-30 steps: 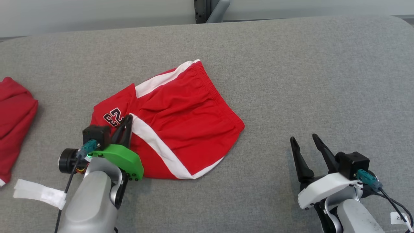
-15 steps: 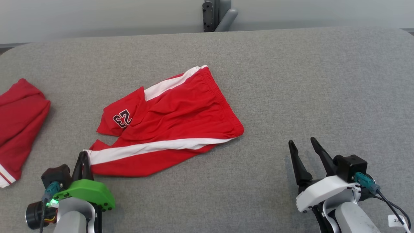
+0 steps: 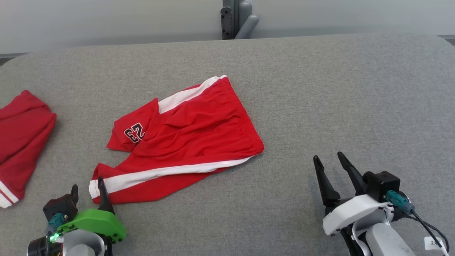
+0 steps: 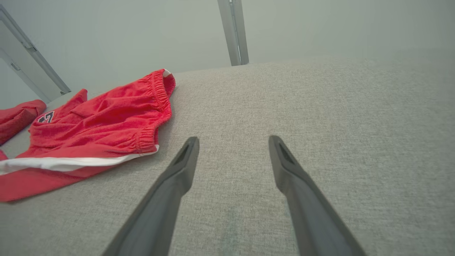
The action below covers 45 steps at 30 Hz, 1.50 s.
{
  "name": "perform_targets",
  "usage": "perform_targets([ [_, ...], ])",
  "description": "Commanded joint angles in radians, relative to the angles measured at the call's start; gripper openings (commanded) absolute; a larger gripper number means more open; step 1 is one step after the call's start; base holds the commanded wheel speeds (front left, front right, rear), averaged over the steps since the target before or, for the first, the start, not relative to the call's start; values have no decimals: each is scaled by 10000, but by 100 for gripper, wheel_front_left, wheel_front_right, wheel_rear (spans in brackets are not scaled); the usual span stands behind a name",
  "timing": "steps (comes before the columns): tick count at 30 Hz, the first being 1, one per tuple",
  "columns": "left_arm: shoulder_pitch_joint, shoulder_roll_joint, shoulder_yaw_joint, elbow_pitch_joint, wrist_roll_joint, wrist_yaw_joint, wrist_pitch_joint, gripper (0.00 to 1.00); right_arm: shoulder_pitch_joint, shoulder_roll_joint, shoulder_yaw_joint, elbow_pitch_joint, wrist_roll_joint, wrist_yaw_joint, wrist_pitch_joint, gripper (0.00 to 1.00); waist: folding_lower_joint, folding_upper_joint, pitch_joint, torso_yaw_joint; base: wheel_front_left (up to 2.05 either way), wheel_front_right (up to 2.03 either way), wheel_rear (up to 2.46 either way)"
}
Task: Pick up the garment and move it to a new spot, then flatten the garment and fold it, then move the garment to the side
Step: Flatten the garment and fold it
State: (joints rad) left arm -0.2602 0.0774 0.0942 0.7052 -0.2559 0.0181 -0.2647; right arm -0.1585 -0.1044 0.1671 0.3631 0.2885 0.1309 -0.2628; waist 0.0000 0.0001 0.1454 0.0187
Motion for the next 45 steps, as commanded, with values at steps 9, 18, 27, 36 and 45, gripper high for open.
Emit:
perform_targets([
  [9,784,-229,-15,-1147,488,-231,7,100,-571,-283,1009,56,494,-3,-30,100,0,-1,-10,1044,0,0,0],
  [18,1110,-252,-1211,-1568,-63,-208,5,100,-1661,-615,2153,1629,1705,-3,-31,100,0,-1,198,2264,0,0,0],
  [27,1130,-253,-1638,-1768,-321,-82,5,100,-2251,-804,2441,2482,2256,-3,-31,100,0,-1,342,2607,0,0,0],
  [36,921,-253,-1993,-1914,-481,-6,5,100,-2662,-956,2613,2738,2477,-3,-30,0,0,-1,552,2644,0,0,0],
  [45,765,-252,-2450,-1961,-810,54,6,100,-3535,-1491,2818,2136,2670,-3,-30,0,0,-1,852,2909,0,0,0],
])
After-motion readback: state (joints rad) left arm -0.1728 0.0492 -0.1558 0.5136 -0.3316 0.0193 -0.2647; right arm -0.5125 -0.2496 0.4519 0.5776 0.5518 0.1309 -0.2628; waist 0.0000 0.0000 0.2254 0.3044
